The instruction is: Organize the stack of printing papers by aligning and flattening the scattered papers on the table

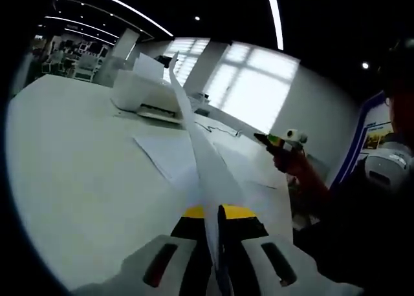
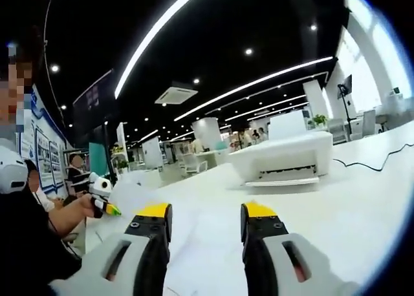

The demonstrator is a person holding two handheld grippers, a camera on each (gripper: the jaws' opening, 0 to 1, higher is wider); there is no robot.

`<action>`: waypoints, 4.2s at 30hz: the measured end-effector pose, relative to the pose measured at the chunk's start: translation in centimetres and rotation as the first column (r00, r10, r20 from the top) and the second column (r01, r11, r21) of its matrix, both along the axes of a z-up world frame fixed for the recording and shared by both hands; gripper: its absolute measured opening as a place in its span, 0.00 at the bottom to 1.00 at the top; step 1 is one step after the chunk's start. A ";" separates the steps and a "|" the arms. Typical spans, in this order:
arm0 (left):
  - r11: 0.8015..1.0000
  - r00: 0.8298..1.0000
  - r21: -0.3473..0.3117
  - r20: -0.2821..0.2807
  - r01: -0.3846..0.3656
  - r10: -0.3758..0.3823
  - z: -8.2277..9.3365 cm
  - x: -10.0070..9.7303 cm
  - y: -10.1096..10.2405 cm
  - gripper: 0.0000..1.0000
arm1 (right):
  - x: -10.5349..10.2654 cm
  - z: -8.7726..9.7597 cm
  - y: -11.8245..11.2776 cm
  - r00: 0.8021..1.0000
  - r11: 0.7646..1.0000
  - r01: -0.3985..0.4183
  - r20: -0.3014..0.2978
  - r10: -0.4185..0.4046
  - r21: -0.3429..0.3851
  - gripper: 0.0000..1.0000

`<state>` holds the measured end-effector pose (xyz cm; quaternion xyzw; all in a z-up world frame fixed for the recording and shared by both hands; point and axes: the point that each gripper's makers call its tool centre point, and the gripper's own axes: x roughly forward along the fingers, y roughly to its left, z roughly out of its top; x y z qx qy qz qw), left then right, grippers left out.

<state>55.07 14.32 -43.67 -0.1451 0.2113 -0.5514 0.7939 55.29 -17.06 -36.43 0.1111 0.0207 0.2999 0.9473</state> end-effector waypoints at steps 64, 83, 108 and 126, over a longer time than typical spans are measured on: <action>0.998 1.000 0.055 0.001 -0.009 0.009 -0.6 -0.1 0.1 0.07 | 1.4 -5.3 -11.3 0.948 0.940 0.271 -0.111 -0.298 -0.207 0.85; 0.998 1.000 0.061 0.002 0.002 -0.002 -0.6 -0.1 -0.5 0.07 | 1.6 -9.4 -17.7 0.881 0.869 0.367 -0.178 -0.439 -0.332 0.89; 0.998 1.000 0.066 -0.007 0.003 -0.002 -0.9 -0.3 -0.7 0.07 | 1.9 -13.2 -22.9 0.818 0.837 0.416 -0.257 -0.515 -0.355 0.89; 0.998 1.000 0.068 -0.007 0.006 -0.006 -0.9 -0.3 -0.6 0.07 | 2.4 -14.3 -23.8 0.793 0.806 0.419 -0.263 -0.549 -0.419 0.84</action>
